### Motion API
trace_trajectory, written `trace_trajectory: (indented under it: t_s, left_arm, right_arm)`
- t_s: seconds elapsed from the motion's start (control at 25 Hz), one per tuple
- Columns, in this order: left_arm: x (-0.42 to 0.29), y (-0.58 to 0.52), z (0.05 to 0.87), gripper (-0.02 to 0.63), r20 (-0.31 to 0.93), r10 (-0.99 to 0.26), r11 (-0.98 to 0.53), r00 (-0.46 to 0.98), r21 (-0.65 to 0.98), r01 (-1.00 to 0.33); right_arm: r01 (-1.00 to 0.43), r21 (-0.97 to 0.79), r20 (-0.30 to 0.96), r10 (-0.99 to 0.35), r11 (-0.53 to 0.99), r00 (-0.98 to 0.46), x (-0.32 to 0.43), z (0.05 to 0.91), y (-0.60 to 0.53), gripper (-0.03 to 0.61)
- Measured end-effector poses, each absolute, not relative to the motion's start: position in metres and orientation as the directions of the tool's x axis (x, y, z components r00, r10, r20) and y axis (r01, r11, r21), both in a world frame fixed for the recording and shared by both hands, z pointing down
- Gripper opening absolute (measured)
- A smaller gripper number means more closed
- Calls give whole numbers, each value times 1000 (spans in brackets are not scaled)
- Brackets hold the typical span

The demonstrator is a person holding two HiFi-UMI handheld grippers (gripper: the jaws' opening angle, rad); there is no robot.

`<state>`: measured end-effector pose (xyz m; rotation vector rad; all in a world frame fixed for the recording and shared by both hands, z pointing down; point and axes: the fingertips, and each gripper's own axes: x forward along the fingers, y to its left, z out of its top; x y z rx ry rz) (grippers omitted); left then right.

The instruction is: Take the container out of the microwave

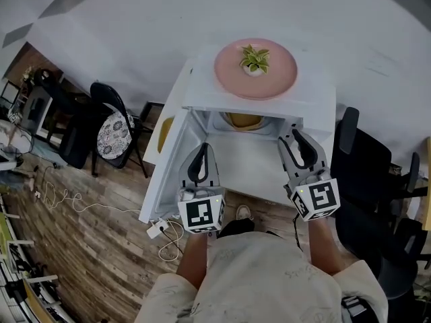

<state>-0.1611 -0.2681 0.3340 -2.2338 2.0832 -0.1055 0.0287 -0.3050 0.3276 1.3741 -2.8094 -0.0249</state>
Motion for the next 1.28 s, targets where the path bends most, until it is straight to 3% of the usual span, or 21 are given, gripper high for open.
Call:
trace_trajectory:
  t_s: [1.28]
  left_arm:
    - [-180, -315, 365, 9, 15, -980, -199, 199, -86, -976]
  right_arm:
    - [-807, 68, 52, -810, 586, -584, -22, 347, -331, 167]
